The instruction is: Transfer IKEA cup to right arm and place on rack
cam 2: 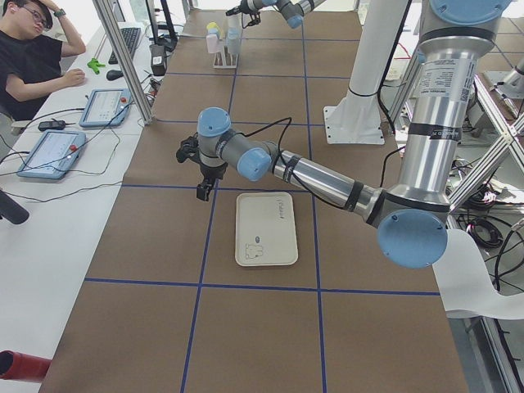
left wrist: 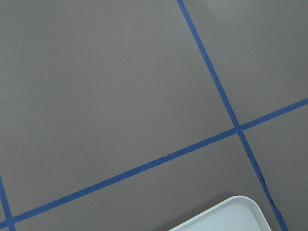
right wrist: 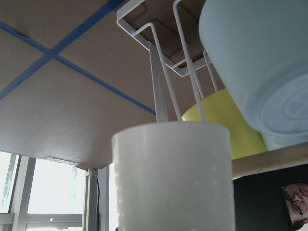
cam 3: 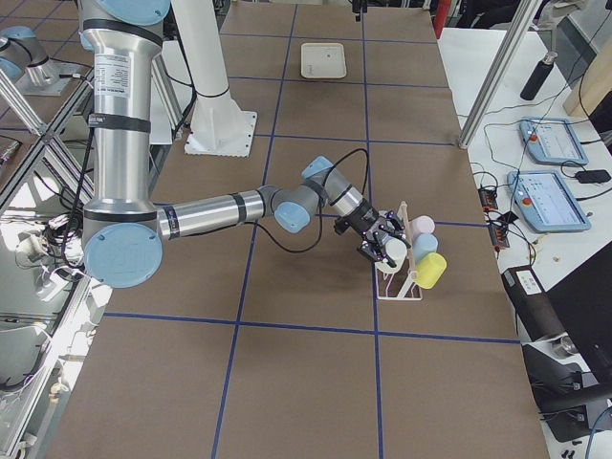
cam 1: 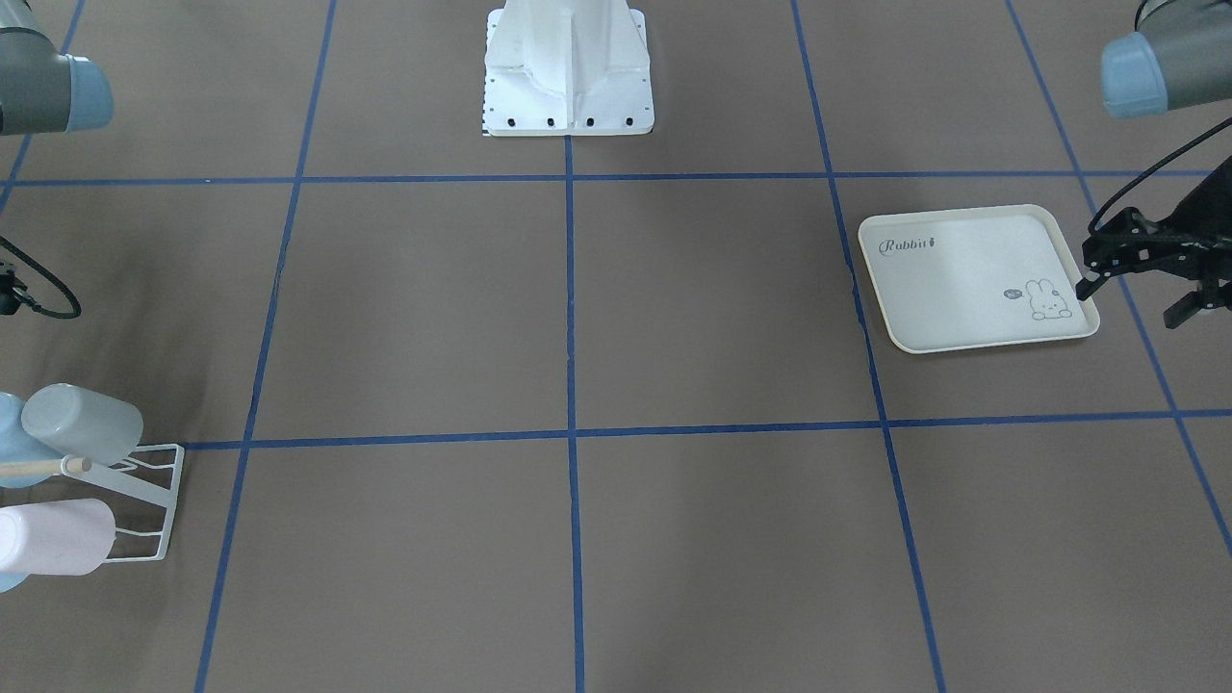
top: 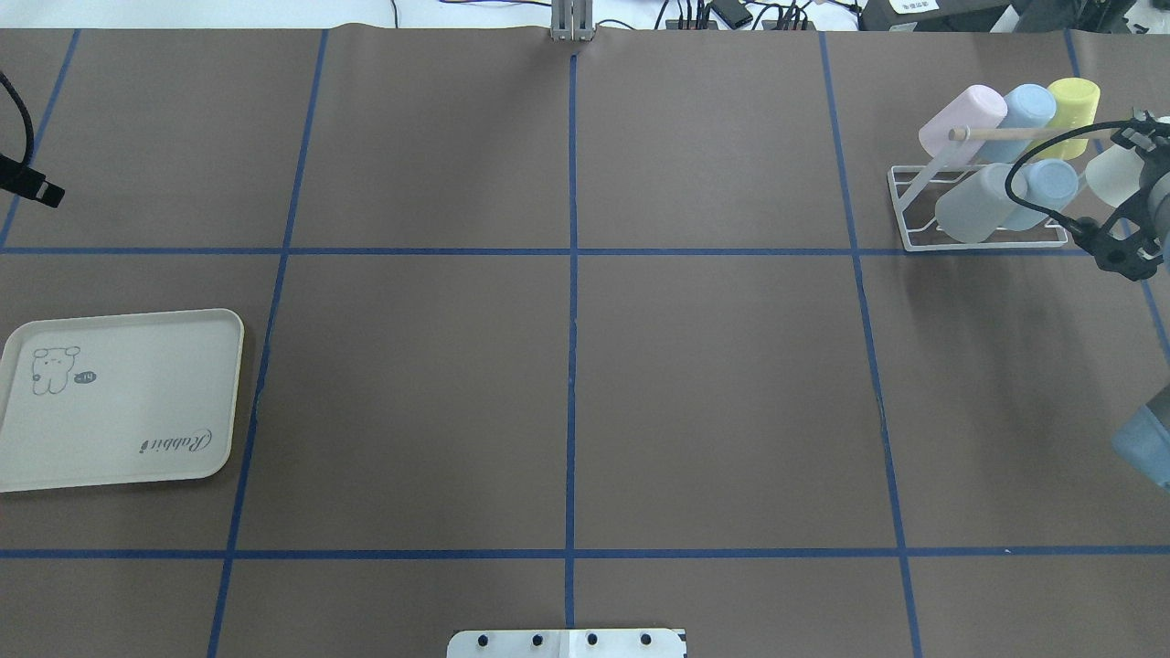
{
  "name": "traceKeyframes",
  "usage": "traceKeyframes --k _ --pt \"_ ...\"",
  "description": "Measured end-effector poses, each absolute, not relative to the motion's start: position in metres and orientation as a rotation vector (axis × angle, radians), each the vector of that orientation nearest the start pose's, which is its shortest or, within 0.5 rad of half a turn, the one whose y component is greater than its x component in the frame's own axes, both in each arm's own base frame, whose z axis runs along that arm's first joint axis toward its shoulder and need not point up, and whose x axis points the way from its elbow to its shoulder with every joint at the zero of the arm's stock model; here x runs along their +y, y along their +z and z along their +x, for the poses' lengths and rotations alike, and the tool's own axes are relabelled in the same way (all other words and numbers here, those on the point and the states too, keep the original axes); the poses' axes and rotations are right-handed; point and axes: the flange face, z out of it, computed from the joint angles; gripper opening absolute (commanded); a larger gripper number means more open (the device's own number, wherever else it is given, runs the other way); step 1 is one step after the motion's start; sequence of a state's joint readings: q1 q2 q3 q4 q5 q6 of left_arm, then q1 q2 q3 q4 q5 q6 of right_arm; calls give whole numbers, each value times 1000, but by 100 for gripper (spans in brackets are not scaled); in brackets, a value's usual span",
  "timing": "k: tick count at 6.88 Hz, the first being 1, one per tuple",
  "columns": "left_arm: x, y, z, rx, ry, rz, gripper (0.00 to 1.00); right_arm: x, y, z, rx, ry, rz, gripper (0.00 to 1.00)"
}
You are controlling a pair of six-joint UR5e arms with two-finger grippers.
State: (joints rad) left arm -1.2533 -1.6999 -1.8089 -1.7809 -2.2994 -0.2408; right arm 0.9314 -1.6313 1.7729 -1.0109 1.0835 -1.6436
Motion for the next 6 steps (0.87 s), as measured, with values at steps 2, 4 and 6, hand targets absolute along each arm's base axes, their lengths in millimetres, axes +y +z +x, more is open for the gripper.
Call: traceKeyframes --k 2,4,6 --pt "-539 452 107 834 283 335 100 -505 536 -153 916 -1977 425 38" --pt "-539 452 108 846 286 330 100 -505 538 -155 932 -1991 407 39" --pt "-539 452 108 850 287 327 100 -505 540 -158 934 -1996 403 55"
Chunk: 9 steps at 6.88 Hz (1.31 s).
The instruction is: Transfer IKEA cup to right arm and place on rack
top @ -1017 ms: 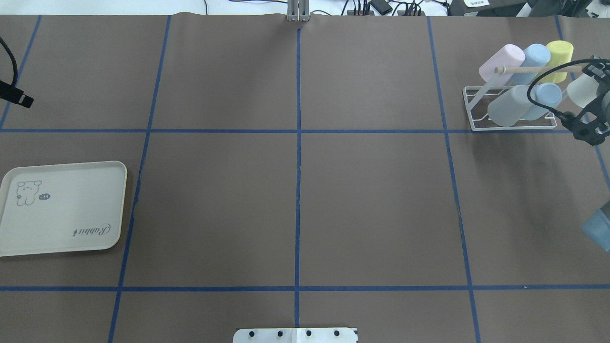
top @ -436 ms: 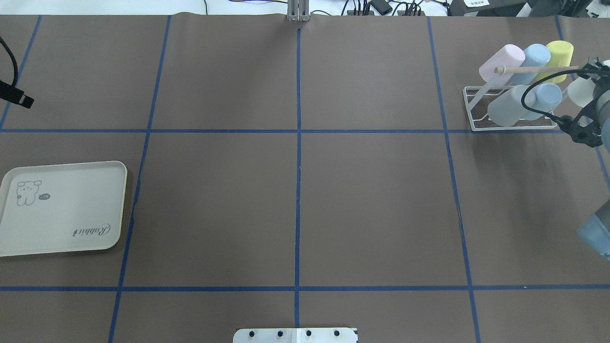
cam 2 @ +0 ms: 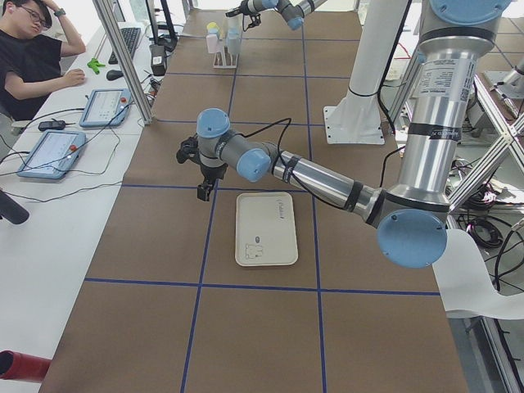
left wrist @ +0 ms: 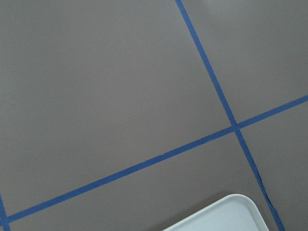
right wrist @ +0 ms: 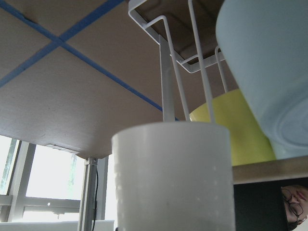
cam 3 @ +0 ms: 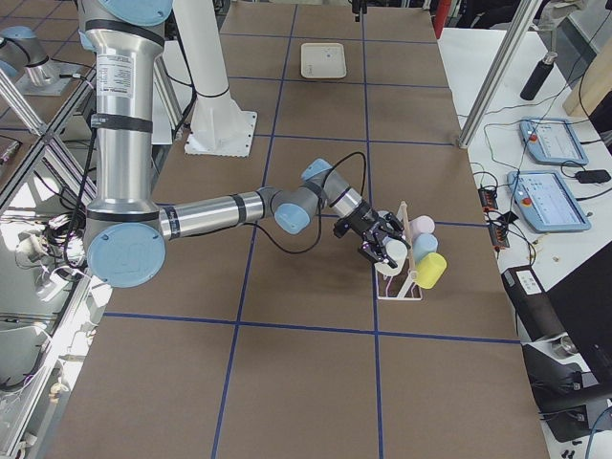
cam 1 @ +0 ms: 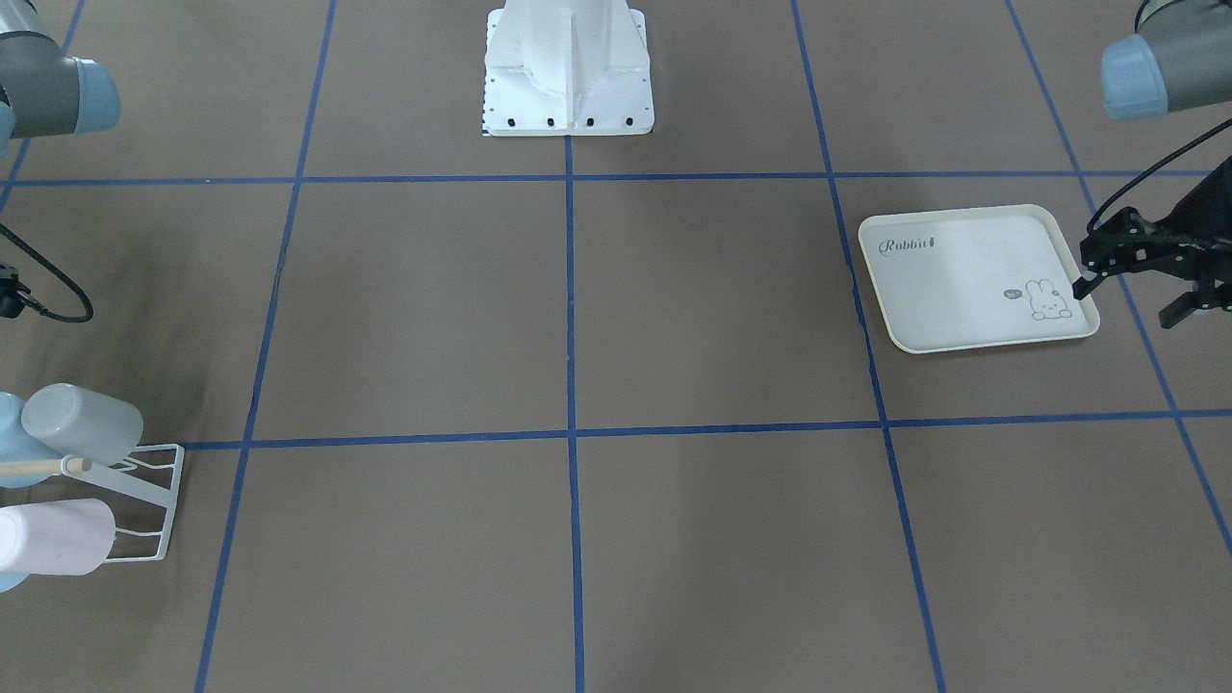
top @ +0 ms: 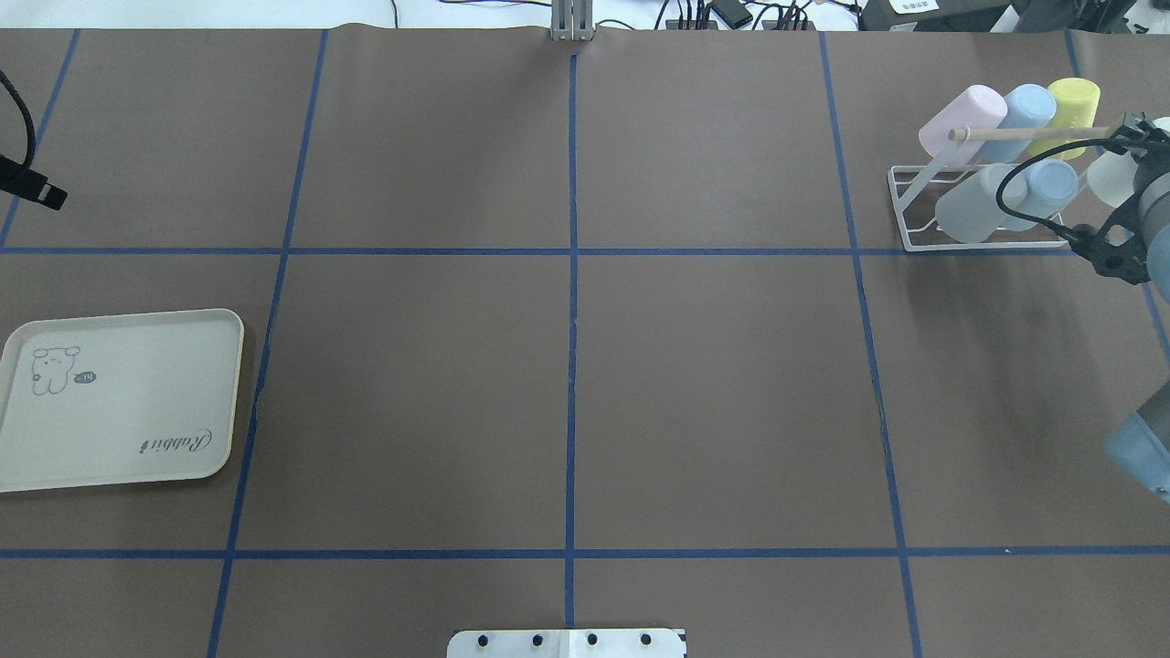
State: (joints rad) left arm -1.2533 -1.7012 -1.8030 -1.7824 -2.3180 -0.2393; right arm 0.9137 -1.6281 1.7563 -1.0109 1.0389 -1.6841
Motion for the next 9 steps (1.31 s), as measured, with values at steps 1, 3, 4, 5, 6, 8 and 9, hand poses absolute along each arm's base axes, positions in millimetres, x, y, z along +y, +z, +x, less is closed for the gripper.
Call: traceKeyframes --k 1,3,4,5,6,8,9 --pt "-539 452 108 851 287 326 100 -506 541 -159 934 -1998 402 58" --pt "-539 452 108 851 287 326 100 -508 543 -161 931 -2002 399 73" --pt "-539 452 108 851 287 326 100 -508 543 -162 931 -2005 397 78" --pt "-539 452 108 851 287 326 100 -509 543 -162 933 -2009 395 79" --pt "-539 452 108 851 287 326 100 -509 543 -162 936 -2014 394 80" --pt "-538 452 108 851 288 326 100 -509 543 -162 937 -2017 394 95" --pt "-538 452 108 852 289 327 100 -511 540 -164 939 -2013 401 99"
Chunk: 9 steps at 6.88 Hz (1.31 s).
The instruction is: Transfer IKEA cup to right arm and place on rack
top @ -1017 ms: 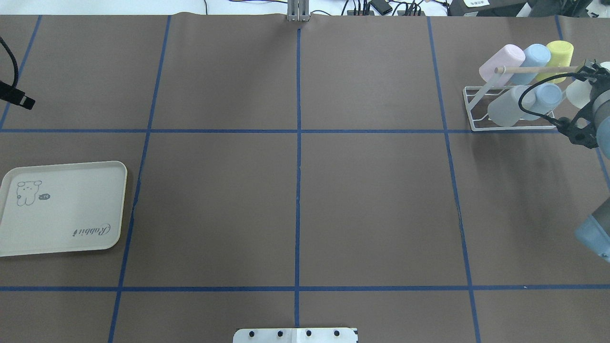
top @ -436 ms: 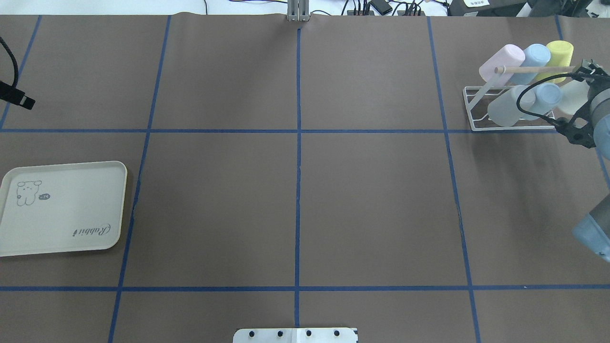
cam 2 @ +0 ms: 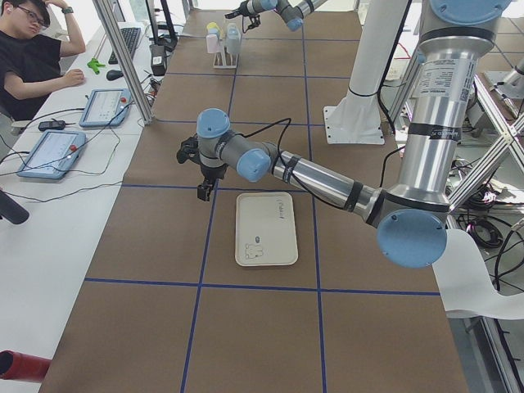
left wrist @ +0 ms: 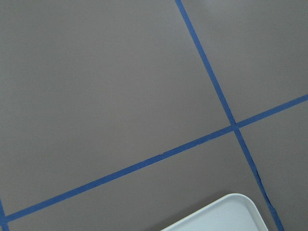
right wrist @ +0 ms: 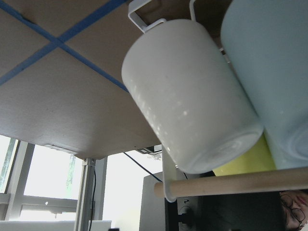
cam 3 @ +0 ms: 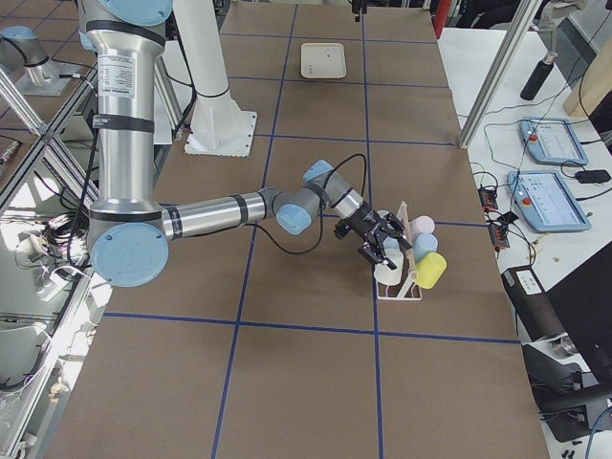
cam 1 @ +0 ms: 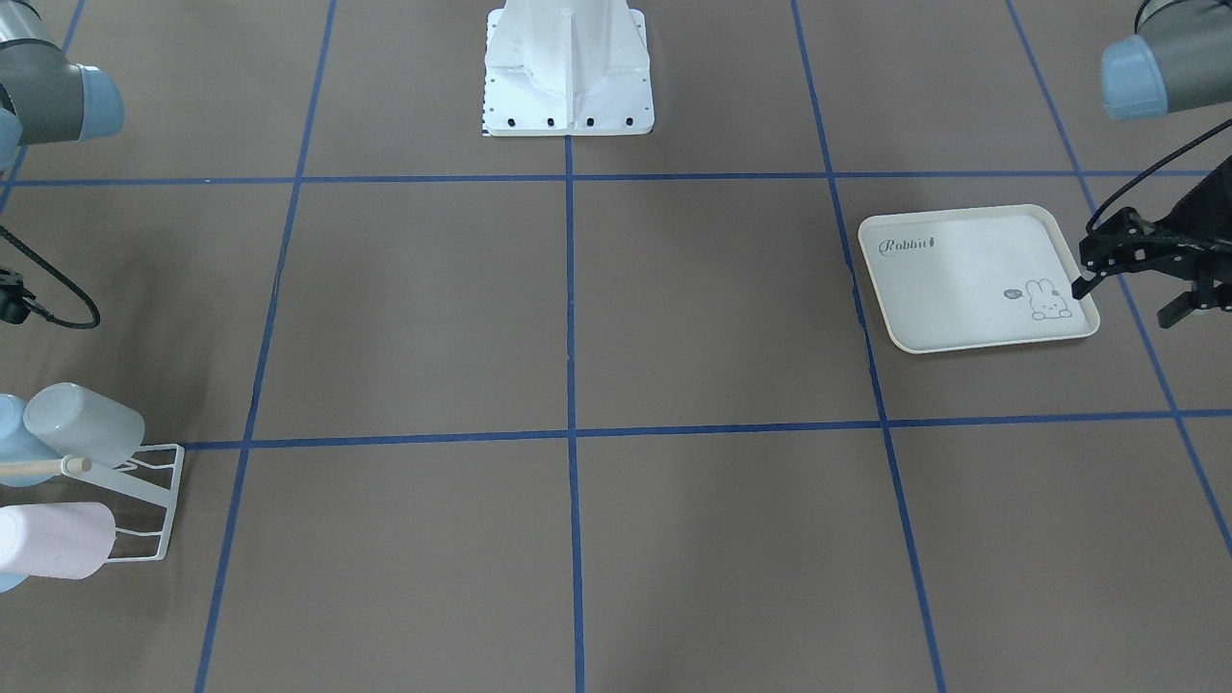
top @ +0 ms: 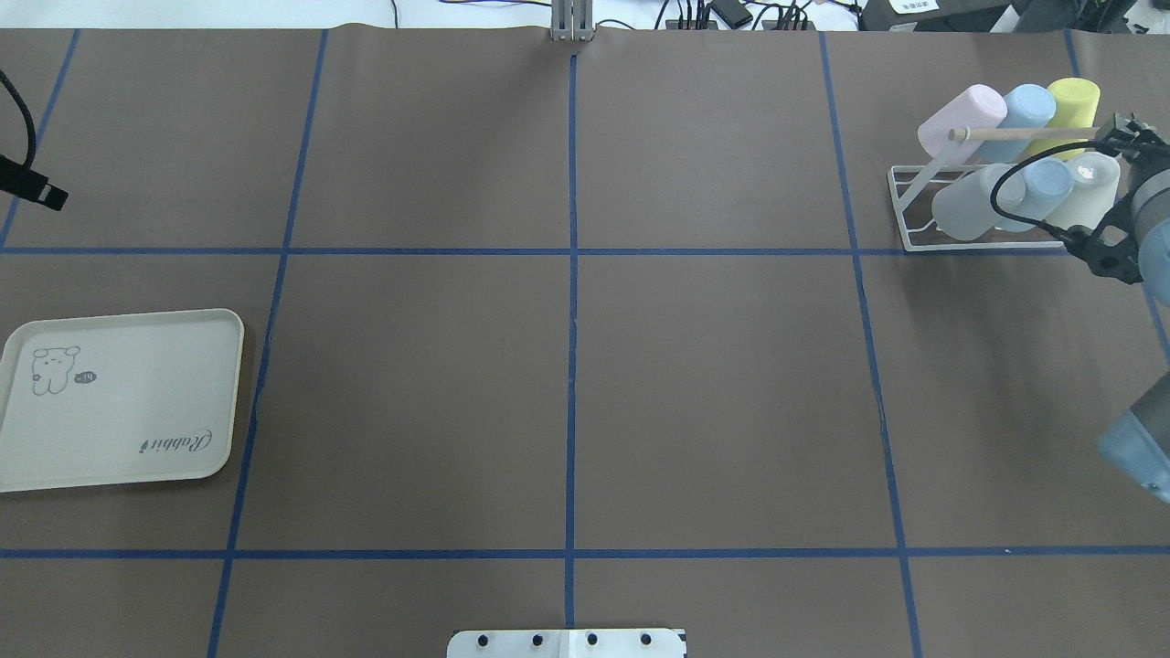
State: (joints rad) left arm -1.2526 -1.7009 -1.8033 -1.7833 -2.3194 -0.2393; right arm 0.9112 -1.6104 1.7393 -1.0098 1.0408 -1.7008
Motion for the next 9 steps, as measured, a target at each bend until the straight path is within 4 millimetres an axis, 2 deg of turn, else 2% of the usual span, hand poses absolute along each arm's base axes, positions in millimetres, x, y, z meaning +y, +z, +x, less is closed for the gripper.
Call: traceKeyframes --k 2,4,5,7,9 --pt "-538 452 108 852 289 330 100 -524 516 -172 942 -1952 462 99" --pt "-537 449 108 853 290 334 100 -524 504 -159 881 -1785 538 99" --pt "-537 449 107 853 289 335 100 -522 503 -143 830 -1728 568 99" --pt "-537 449 107 853 290 335 100 -521 513 -97 625 -1621 642 99" --pt "-538 450 108 853 290 333 100 -514 530 -70 422 -1434 689 100"
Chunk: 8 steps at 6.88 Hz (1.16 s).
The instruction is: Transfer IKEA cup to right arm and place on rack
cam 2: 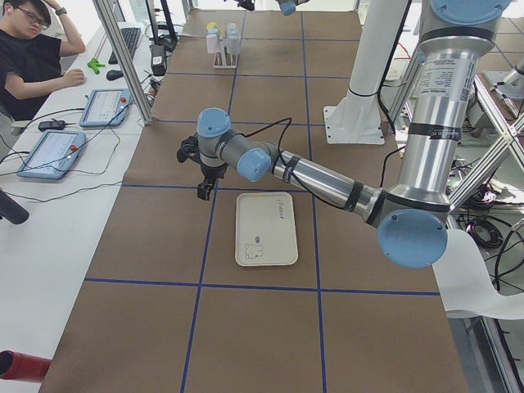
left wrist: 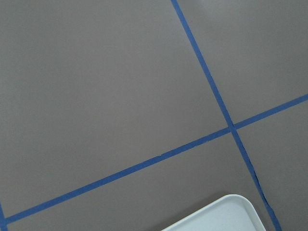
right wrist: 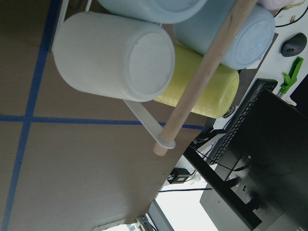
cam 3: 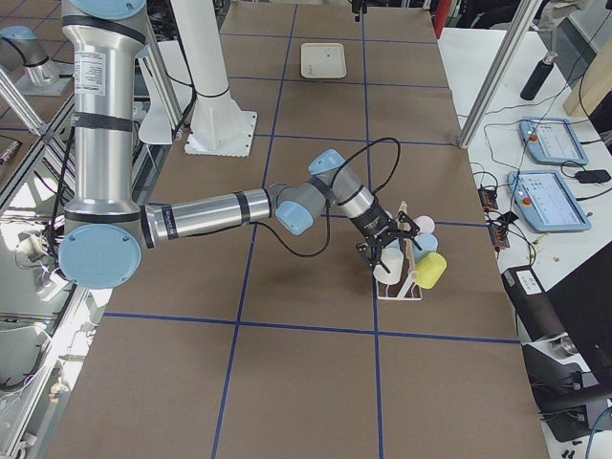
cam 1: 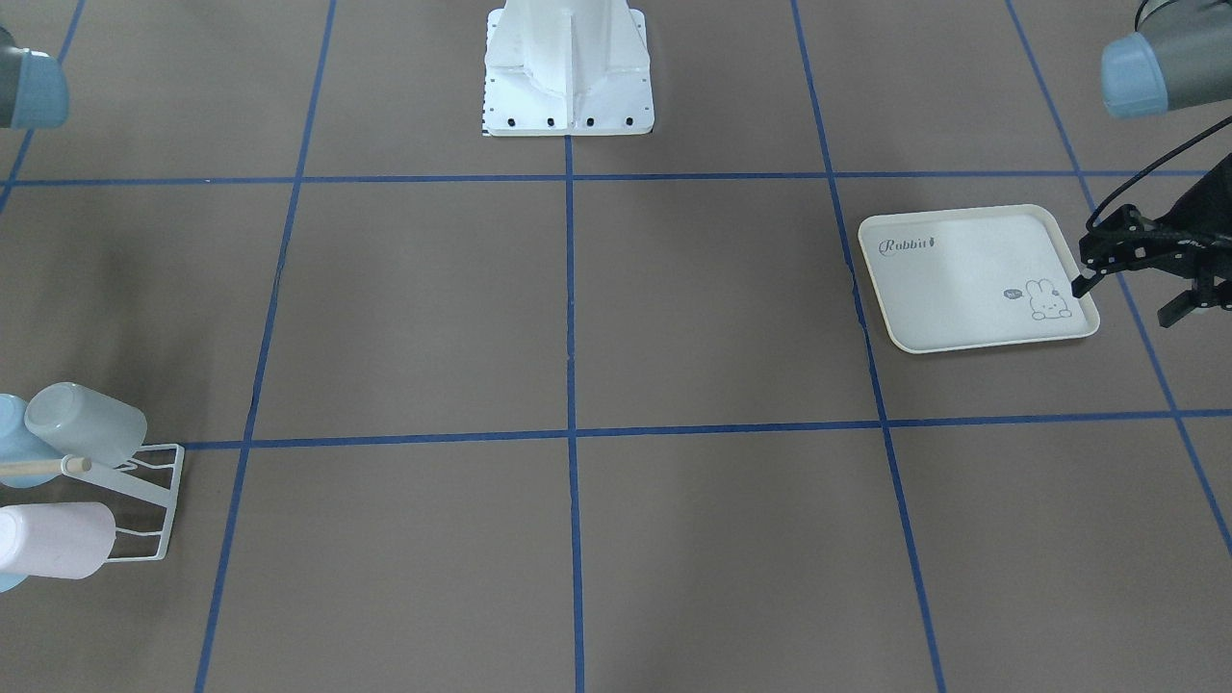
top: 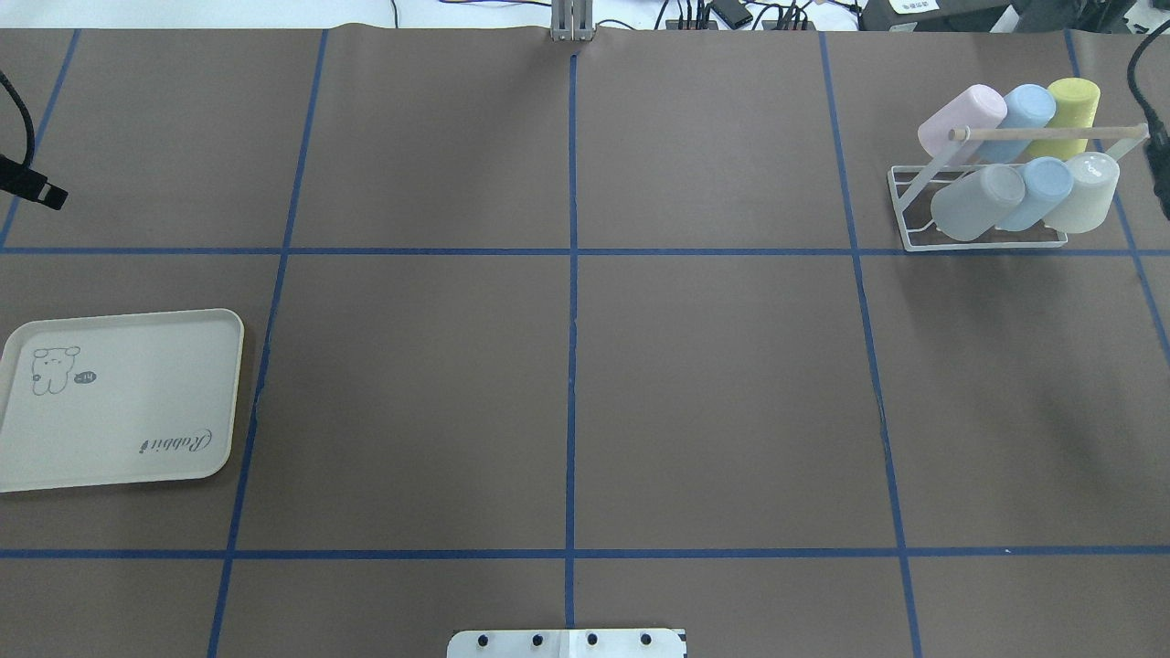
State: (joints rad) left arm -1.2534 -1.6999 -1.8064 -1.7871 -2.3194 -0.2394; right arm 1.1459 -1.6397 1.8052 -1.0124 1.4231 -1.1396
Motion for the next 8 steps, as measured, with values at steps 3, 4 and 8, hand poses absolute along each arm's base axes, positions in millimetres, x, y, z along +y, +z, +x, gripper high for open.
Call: traceKeyframes --k 3,4,8 --pt "-538 450 108 852 290 332 100 -513 563 -58 204 -1002 663 100" --pt "-539 450 108 852 290 333 100 -510 582 -55 93 -842 635 100" --pt "-539 452 108 852 289 330 100 -490 636 6 -582 -344 238 100"
